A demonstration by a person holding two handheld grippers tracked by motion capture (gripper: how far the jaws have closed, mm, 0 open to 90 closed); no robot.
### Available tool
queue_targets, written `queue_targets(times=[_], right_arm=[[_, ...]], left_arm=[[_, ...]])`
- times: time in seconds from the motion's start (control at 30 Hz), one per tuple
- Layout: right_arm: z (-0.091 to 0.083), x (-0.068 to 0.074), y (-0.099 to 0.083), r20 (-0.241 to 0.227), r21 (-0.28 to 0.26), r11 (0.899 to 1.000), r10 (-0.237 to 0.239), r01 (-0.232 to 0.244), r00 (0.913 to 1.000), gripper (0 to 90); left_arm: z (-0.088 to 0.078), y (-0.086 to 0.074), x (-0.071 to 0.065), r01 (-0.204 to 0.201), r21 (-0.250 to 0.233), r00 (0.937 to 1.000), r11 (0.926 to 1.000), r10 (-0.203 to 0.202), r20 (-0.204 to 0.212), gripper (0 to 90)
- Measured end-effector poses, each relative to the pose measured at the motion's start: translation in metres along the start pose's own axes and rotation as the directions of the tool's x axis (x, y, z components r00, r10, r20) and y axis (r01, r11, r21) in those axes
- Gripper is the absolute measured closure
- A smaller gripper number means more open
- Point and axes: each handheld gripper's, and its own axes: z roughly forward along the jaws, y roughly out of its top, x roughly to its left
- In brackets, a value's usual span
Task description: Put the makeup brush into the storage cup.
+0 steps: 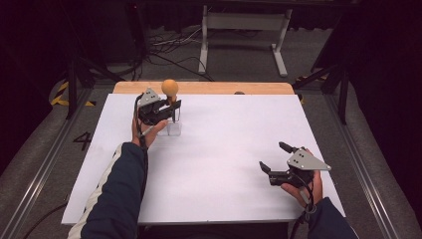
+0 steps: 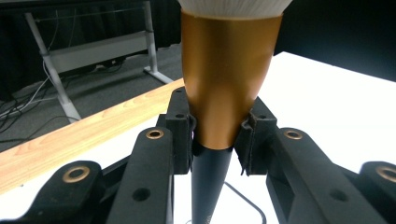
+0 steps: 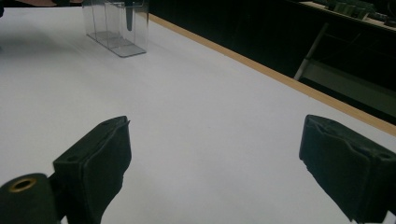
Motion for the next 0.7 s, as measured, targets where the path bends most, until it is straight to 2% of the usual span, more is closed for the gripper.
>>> queue_targets(times=[0.33,0.6,0.7], right_arm=[[0.0004,-0.0001,-0.0001,0.001,0.006,1.000,-0.003,0.003,1.0000,9.3],[-0.0003,-0.0003,-0.0001,0.008,0.005,1.000,0.000,0.000,1.0000,9.5],[0.0002,0.0000,0.0000,0.006,0.007,1.000,-0.005,0.005,1.0000,9.5]], left_arm=[[0.0004,-0.0044,-0.0034,-0.001,0.009,0.9999,1.0000,0.001,0.016,69.9],[0.0005,-0.0055,-0.0024,0.005,0.014,0.9999,0.9999,-0.005,0.016,69.9],[0.0010,-0.0051,-0.0024,-0.005,0.017,0.9999,0.9998,0.004,0.015,69.8]])
